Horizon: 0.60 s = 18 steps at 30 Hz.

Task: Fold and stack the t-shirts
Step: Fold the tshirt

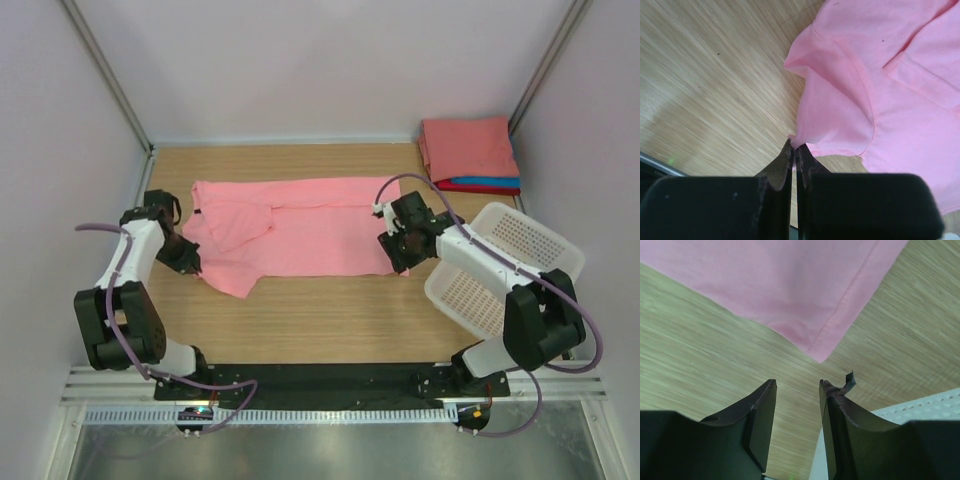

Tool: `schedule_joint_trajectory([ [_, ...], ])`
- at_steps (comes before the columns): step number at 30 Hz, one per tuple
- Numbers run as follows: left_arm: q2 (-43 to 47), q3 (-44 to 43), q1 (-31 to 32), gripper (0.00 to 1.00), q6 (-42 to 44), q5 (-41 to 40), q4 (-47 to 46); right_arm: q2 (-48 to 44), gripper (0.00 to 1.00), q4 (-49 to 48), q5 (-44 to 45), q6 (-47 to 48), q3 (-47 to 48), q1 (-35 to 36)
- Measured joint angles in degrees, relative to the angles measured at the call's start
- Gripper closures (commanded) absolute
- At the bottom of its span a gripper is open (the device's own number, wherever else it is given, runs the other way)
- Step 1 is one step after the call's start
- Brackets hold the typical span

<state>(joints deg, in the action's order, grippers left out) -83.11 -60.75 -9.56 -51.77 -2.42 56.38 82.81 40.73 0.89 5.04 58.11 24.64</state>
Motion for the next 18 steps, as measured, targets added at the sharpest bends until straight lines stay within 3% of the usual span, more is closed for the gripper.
schedule_joint_trajectory([
  [12,-2.29,-0.31,-1.62,1.0,-0.04,1.51,0.46,5.77,0.57,-7.69,2.64,16.15,-6.6,2.56],
  [18,-3.43,-1.25,-1.77,1.0,-0.07,1.62,0.42,7.26,0.64,-11.63,4.74,19.91,-8.76,4.15],
])
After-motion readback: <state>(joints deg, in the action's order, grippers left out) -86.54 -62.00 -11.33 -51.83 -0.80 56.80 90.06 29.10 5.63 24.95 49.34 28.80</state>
